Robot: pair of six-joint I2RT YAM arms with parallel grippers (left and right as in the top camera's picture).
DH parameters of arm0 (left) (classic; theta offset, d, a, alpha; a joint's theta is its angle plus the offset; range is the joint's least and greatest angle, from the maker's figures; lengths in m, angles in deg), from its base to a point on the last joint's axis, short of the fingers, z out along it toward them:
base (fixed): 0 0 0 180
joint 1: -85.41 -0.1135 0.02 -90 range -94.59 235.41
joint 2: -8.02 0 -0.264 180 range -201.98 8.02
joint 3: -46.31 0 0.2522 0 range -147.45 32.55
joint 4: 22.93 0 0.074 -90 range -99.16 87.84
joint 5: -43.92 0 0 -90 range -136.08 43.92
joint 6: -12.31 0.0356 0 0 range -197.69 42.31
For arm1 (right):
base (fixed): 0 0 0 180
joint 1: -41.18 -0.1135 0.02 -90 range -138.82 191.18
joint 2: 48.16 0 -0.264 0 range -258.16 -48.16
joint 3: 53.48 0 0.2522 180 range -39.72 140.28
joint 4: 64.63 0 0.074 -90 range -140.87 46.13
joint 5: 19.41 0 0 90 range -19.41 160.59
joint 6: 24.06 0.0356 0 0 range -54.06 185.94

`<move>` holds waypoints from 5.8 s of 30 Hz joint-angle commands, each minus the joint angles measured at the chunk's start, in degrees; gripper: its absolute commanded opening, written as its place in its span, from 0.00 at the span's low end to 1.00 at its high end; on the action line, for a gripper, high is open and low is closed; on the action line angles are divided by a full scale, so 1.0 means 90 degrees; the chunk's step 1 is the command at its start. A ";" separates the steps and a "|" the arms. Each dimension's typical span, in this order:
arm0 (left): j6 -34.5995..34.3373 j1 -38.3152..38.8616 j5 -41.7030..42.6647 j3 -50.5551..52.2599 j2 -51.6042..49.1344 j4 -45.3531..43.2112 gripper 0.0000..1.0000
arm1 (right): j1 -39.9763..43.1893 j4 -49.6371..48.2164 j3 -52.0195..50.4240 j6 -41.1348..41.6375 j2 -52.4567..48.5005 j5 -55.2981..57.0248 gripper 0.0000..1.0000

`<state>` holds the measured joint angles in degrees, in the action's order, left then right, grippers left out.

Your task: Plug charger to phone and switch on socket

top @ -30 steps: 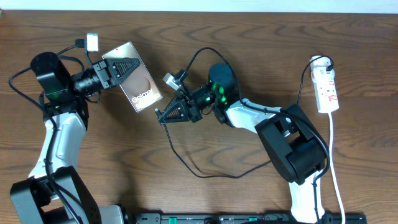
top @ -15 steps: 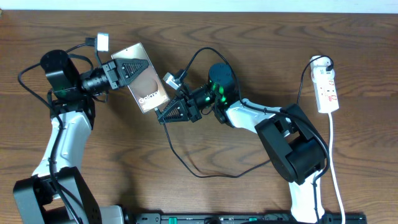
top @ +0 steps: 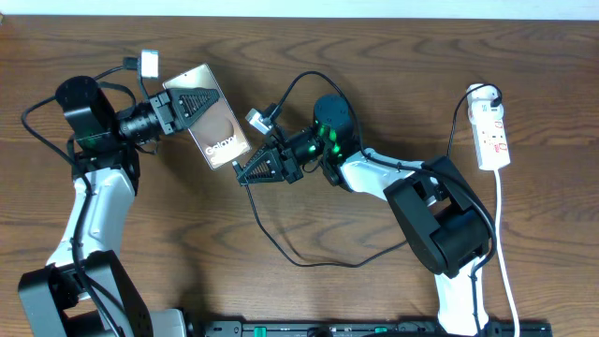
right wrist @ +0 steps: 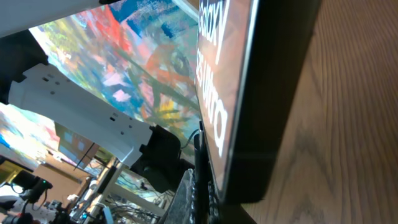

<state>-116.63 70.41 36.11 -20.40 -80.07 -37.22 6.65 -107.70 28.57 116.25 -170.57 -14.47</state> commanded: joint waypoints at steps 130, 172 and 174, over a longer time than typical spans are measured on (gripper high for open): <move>0.0352 -0.0005 0.0318 -0.0085 0.0053 0.0209 0.07 | -0.0080 0.0267 0.0121 -0.0070 -0.0010 0.0357 0.01; 0.0493 -0.0005 0.0653 -0.0085 0.0053 0.0209 0.07 | 0.0017 0.0270 0.0121 -0.0070 -0.0010 0.0311 0.01; 0.0493 -0.0005 0.0651 -0.0085 0.0053 0.0209 0.08 | 0.0019 0.0270 0.0121 -0.0070 -0.0010 0.0306 0.01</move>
<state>-113.17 70.41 38.10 -20.40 -80.07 -35.10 6.17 -105.10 28.60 116.01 -170.57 -13.64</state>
